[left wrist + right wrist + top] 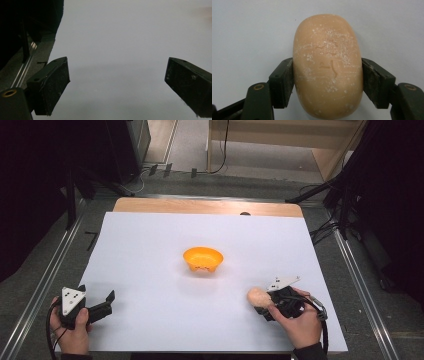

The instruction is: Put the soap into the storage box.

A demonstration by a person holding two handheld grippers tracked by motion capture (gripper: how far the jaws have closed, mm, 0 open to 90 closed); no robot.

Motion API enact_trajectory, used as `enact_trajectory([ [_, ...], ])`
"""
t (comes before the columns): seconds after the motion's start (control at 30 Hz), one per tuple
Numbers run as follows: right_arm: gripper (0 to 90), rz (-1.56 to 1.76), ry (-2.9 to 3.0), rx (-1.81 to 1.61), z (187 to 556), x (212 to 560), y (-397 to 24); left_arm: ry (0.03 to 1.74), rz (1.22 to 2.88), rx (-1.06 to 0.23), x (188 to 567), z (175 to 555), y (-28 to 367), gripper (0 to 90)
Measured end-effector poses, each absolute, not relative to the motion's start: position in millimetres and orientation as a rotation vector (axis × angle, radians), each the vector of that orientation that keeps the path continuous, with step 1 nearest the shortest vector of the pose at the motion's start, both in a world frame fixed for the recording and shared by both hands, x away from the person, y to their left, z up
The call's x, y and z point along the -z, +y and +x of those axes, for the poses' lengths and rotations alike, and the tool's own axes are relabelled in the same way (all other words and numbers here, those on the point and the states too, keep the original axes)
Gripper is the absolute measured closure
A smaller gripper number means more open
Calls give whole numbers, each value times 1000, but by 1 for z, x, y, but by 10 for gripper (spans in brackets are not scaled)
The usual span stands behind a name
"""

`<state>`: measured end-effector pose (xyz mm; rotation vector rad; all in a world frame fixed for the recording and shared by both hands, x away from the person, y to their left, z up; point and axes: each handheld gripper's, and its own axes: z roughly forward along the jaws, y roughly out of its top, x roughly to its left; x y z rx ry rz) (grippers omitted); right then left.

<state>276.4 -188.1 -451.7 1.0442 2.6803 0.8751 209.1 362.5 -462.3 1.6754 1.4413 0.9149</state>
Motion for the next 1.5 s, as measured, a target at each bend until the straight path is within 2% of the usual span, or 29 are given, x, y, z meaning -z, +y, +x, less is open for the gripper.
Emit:
enact_trajectory([
  [1.5,330,818,2739,-902,322,422,-160,1435,1667,-920,462,208,362,60],
])
